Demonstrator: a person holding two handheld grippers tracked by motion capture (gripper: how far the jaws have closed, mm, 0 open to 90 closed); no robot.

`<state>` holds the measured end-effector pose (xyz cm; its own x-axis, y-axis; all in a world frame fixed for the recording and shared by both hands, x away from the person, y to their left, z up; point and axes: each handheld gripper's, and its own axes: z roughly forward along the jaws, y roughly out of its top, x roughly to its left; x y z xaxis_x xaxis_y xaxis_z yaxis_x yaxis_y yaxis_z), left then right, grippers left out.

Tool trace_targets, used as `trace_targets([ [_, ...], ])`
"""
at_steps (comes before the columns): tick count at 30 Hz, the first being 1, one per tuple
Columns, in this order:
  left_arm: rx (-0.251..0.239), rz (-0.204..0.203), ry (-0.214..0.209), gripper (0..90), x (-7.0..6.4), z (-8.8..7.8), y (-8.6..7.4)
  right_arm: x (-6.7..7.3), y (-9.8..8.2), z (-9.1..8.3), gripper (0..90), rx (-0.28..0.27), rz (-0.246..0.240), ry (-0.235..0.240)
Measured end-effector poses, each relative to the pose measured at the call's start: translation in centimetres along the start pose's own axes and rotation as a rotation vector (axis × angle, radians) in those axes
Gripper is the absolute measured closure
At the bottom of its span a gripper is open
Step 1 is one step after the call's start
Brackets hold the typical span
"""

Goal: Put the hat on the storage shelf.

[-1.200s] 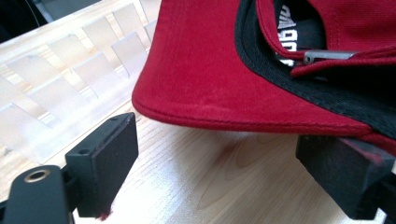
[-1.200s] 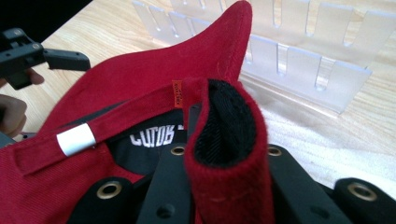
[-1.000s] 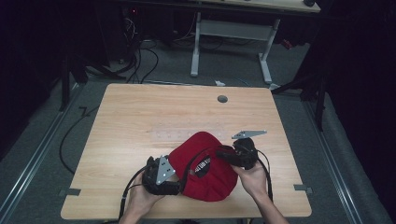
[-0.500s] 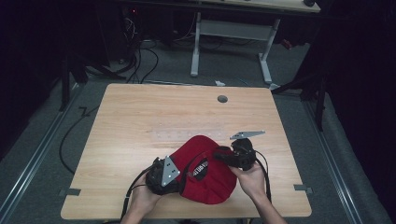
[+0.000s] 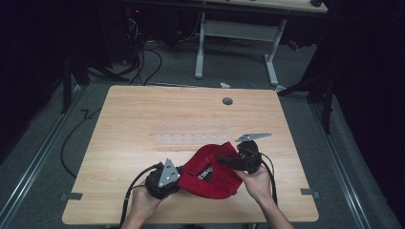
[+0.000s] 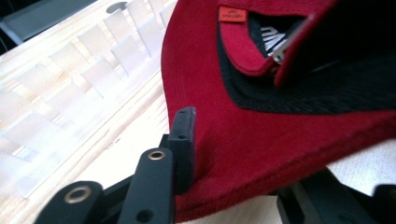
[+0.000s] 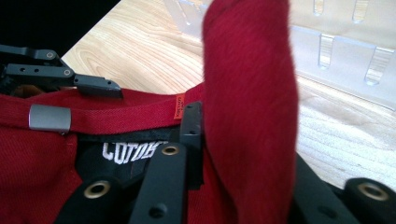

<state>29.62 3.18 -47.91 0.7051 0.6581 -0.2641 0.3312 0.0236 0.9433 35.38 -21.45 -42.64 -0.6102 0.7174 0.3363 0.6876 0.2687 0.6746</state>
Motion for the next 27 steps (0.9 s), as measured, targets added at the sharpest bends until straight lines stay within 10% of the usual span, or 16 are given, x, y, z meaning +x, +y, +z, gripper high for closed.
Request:
trace_targets([
  [11, 0.044, 0.043, -0.031, 76.1, -0.2, -0.1, 0.2, -0.4, 0.3, 0.1, 60.8, -0.033, 0.007, 0.013],
  [23, 0.098, 0.073, -0.065, 84.7, -0.8, -0.4, -0.3, -1.7, 0.3, -2.5, 44.4, -0.239, 0.072, -0.005],
  [27, 0.062, 0.019, -0.054, 85.5, -0.2, -0.9, 0.4, -2.5, 0.0, -4.1, 41.0, -0.318, 0.094, -0.023],
])
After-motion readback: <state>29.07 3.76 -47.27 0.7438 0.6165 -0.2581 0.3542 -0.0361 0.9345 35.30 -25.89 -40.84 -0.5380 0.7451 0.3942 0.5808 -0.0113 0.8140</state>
